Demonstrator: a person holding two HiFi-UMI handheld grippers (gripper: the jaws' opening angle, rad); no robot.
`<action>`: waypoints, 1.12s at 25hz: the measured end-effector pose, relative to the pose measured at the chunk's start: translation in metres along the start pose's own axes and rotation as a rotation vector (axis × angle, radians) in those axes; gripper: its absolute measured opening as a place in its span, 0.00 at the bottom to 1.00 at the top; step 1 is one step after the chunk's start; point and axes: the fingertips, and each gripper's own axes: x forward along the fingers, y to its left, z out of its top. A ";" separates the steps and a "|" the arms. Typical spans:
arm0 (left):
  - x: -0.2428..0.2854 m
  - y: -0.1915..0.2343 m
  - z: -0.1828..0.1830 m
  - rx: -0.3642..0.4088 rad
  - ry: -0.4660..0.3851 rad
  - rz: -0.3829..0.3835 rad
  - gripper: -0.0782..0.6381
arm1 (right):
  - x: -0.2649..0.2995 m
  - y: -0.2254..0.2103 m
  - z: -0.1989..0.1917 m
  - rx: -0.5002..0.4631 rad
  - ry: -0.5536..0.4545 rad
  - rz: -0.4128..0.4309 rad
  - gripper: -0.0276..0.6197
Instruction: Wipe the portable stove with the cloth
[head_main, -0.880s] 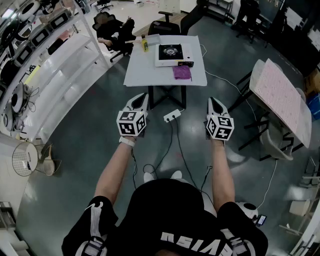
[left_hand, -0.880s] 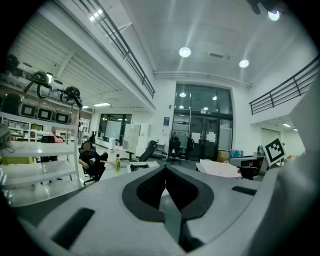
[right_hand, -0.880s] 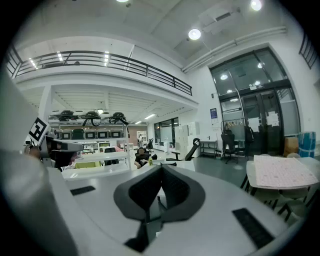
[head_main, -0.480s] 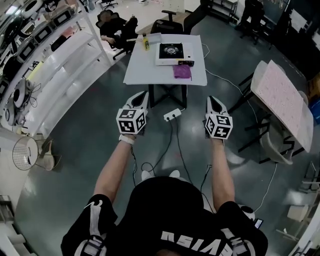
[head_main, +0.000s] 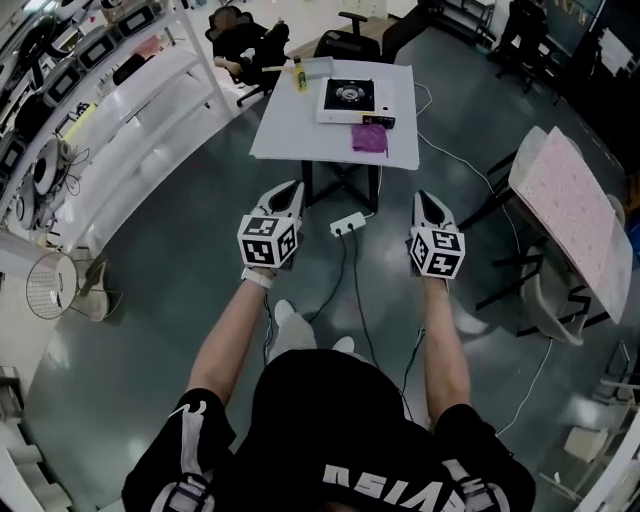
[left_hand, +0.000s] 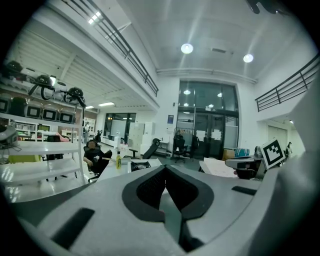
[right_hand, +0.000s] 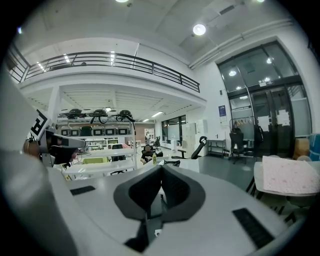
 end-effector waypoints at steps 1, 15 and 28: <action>0.002 0.001 0.000 -0.001 0.001 0.003 0.12 | 0.002 -0.001 0.000 0.000 -0.001 0.004 0.06; 0.078 0.025 0.012 -0.018 -0.011 -0.017 0.12 | 0.068 -0.022 0.004 -0.009 0.014 0.003 0.06; 0.191 0.106 0.037 -0.047 0.006 -0.053 0.12 | 0.204 -0.027 0.033 -0.029 0.047 -0.002 0.06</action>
